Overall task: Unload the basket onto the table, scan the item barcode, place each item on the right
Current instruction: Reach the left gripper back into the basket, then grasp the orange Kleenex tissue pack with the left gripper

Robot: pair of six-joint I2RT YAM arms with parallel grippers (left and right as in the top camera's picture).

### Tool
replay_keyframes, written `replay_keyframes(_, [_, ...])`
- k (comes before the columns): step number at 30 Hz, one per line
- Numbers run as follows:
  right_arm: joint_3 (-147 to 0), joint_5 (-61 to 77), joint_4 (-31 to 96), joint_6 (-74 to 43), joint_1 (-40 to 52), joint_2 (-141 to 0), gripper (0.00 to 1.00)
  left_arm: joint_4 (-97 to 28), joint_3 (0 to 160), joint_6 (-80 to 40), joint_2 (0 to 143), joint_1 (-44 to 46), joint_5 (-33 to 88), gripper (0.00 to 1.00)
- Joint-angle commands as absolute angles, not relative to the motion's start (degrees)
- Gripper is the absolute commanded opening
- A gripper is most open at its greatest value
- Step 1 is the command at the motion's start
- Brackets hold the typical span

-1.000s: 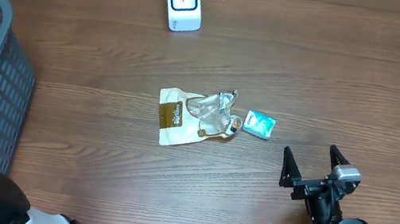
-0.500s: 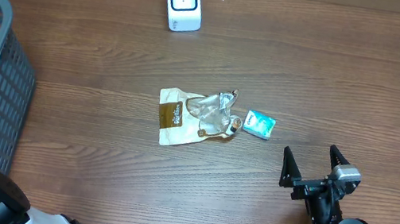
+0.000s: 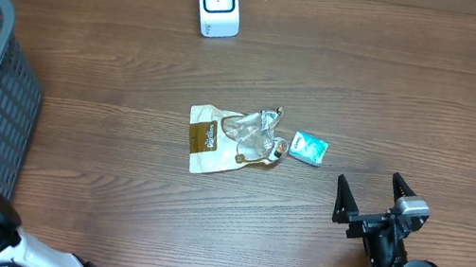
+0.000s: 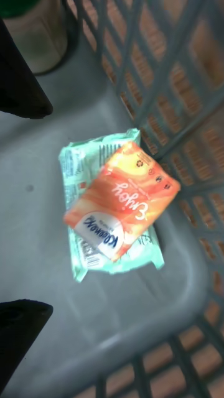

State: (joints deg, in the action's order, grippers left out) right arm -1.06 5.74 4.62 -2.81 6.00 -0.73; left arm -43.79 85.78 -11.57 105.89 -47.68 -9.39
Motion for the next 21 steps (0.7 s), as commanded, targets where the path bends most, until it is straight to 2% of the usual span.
replay_keyframes(1, [-0.45, 5.65, 4.38, -2.94, 5.76, -0.16, 1.0, -42.57, 85.38, -10.24, 108.44, -47.64, -12.34, 0.8])
replay_keyframes(6, [-0.45, 5.65, 4.38, -2.94, 5.76, -0.16, 1.0, -39.66, 85.38, -10.35, 110.06, -47.59, -13.19, 0.69])
replay_keyframes(19, [-0.45, 5.67, 4.38, -2.94, 5.76, -0.16, 1.0, -37.63, 85.36, -10.48, 115.55, -47.59, -13.76, 0.69])
replay_keyframes(21, [-0.45, 5.65, 4.38, -2.94, 5.76, -0.16, 1.0, -37.65, 85.36, -10.48, 115.61, -47.59, -13.74, 0.66])
